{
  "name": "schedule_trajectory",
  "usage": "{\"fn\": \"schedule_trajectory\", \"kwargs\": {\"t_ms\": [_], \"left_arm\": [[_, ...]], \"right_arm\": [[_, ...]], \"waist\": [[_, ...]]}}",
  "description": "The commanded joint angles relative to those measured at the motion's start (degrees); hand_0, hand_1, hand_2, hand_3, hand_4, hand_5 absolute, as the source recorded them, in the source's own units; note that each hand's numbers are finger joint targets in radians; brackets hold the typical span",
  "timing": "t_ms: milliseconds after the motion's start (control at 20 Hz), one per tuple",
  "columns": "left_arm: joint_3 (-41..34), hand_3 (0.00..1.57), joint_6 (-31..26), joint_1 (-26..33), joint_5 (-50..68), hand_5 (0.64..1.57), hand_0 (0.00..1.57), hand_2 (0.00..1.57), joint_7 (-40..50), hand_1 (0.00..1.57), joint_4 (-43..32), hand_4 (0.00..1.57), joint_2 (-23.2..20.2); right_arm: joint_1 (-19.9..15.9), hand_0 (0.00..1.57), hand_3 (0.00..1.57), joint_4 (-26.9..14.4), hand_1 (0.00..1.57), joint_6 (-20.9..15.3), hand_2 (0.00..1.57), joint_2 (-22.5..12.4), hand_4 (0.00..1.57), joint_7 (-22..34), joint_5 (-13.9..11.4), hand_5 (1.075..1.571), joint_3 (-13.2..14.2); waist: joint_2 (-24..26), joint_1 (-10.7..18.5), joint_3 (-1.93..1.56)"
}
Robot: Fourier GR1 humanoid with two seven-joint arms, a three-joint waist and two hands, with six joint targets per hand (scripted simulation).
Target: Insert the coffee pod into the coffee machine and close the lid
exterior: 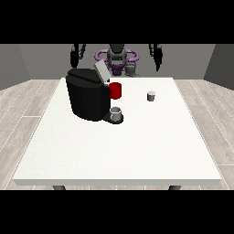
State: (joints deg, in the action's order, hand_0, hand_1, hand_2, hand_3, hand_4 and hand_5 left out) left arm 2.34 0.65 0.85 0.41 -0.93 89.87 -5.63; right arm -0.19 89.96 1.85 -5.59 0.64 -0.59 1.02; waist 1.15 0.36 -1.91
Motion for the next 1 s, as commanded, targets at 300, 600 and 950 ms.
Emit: {"fn": "schedule_trajectory", "kwargs": {"t_ms": [300,600,950], "left_arm": [[-1.4,0.00,-6.5,5.3,4.5,1.571,0.00,0.00,-10.6,0.00,0.6,0.27,-0.6],[1.2,0.00,-4.6,3.8,-4.1,1.571,0.00,0.00,-9.4,0.00,2.2,0.32,-3.1],[-6.1,0.00,-8.0,-5.1,-3.3,1.571,0.00,0.00,-5.4,0.00,-5.7,0.00,-10.0]], "right_arm": [[0.6,0.00,0.00,-0.6,0.00,-7.1,0.00,3.1,0.13,-2.7,1.1,1.571,5.8],[1.2,0.00,0.00,-2.4,0.00,-7.8,0.00,5.3,0.22,-6.1,1.0,1.571,4.4],[-0.8,0.00,0.00,-0.7,0.00,-7.2,0.00,5.5,0.13,-6.1,1.2,1.571,1.9]], "waist": [[2.4,0.5,1.95],[1.5,0.1,1.90],[-2.9,-3.8,1.92]]}}
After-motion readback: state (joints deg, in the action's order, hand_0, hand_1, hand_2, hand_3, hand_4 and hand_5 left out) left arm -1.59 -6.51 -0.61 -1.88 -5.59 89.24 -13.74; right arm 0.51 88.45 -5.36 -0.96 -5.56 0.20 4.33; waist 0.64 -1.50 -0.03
